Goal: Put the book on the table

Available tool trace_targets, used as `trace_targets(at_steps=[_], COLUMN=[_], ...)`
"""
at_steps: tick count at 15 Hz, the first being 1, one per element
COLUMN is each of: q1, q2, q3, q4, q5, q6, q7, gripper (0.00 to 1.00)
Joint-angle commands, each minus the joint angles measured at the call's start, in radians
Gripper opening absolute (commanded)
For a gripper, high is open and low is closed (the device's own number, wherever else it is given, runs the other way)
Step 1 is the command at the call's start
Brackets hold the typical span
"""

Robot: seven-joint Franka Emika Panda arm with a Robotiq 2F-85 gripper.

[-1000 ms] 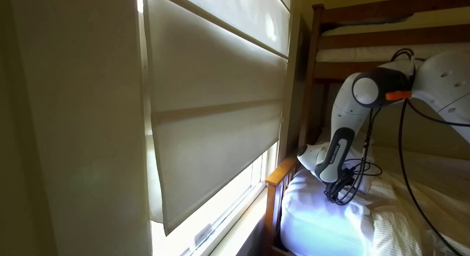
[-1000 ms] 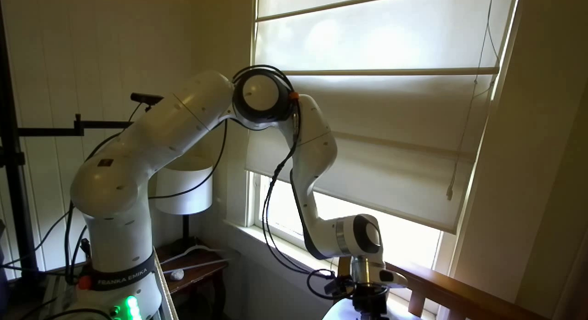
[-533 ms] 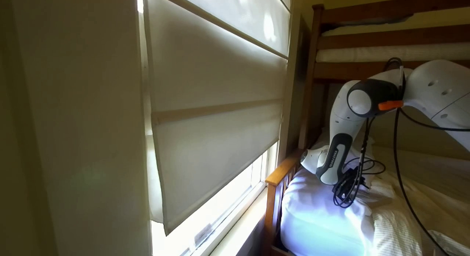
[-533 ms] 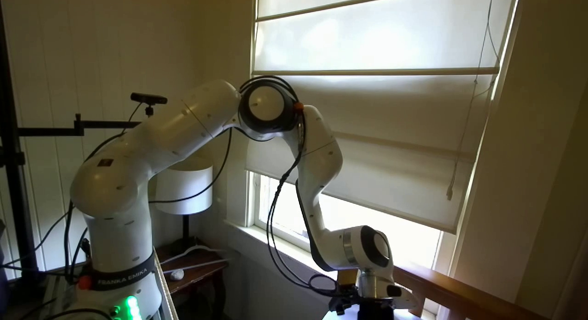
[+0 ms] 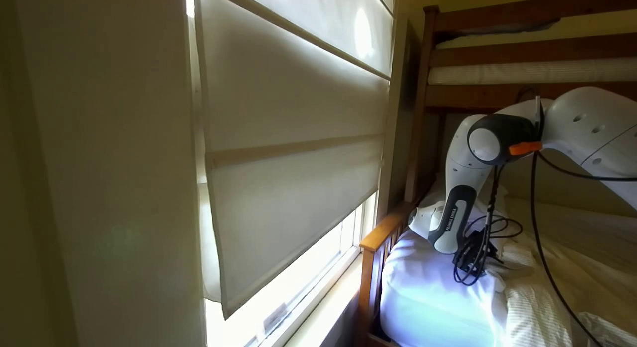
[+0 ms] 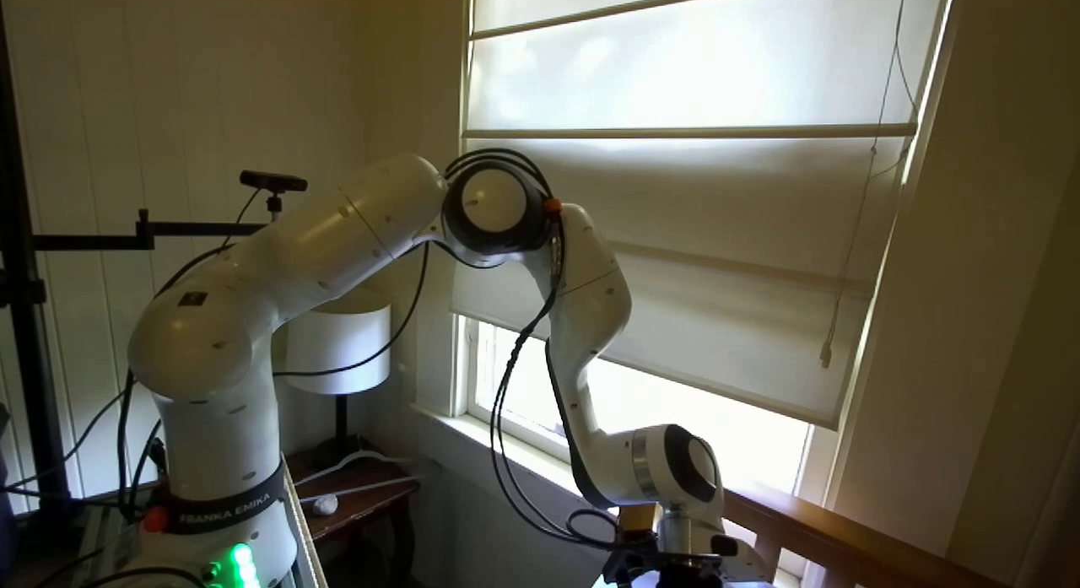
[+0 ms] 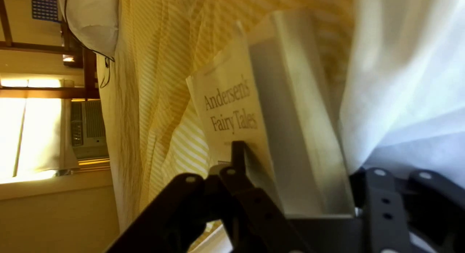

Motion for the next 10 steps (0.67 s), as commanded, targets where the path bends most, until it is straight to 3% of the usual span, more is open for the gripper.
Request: trace_targets(at_steps=[1, 4, 6, 10], q1=[0.01, 0.038, 0.062, 0.113], q2=[-0.026, -0.064, -0.116, -0.314], q3=[-0.005, -0.005, -0.007, -0.024], q4=[-0.018, -0.053, -0.103, -0.303], q5=[-0.002, -0.021, -0.045, -0.196], q6=[0.007, 0.022, 0.055, 0.254], q7=[0.007, 0.023, 0.038, 0.113], gripper=[0.24, 0.06, 0.05, 0.06])
